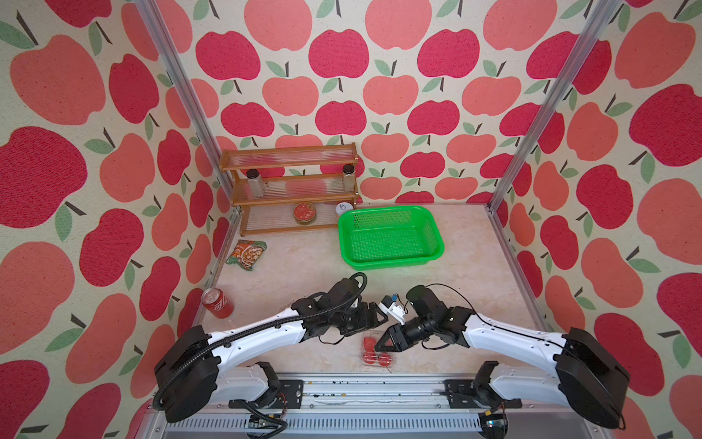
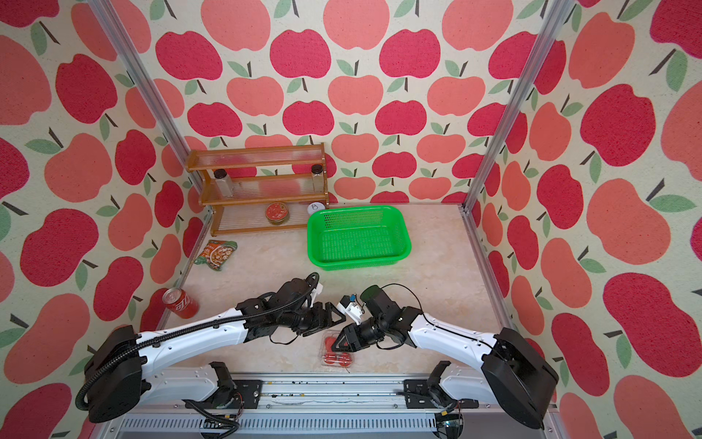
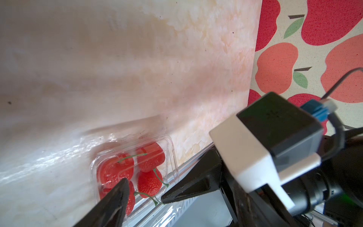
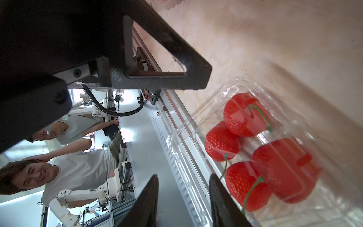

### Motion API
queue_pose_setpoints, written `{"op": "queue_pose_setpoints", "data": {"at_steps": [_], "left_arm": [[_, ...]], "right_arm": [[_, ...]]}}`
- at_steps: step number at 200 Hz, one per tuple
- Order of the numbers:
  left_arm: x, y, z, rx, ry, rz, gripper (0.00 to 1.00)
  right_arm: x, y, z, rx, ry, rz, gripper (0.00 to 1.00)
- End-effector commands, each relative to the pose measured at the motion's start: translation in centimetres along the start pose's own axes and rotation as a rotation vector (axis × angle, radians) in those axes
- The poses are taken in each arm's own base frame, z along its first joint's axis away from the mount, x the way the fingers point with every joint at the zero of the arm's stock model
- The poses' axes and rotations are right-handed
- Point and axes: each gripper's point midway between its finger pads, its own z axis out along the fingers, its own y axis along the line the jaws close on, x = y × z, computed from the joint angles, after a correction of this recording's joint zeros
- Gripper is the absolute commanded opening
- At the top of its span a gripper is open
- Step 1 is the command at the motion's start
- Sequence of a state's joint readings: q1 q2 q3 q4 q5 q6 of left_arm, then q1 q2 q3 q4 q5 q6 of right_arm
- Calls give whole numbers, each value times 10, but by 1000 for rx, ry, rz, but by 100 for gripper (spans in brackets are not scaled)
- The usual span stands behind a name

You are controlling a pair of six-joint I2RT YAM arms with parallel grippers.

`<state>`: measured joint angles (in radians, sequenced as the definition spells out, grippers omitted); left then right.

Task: Pack strawberries into containers
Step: Close the packing box at the center of the board.

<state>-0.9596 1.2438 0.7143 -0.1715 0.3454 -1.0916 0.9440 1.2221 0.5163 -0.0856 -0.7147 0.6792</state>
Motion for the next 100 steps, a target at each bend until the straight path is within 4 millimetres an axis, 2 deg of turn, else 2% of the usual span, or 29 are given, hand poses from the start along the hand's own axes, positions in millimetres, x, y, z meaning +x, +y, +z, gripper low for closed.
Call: {"op": "queue_pose_setpoints", "data": {"at_steps": [1,45,100], "left_arm": [[0,-2,5,6,-28,-20,81],[15,-1,19,-9,4,-20,81],[25,1,34,-24,31,-31,81]], "right_arm": [[17,-16,6,53,45,62,45],[31,-27,11,94,79,101,44],[40,-35,12,124,105,137,44]]}}
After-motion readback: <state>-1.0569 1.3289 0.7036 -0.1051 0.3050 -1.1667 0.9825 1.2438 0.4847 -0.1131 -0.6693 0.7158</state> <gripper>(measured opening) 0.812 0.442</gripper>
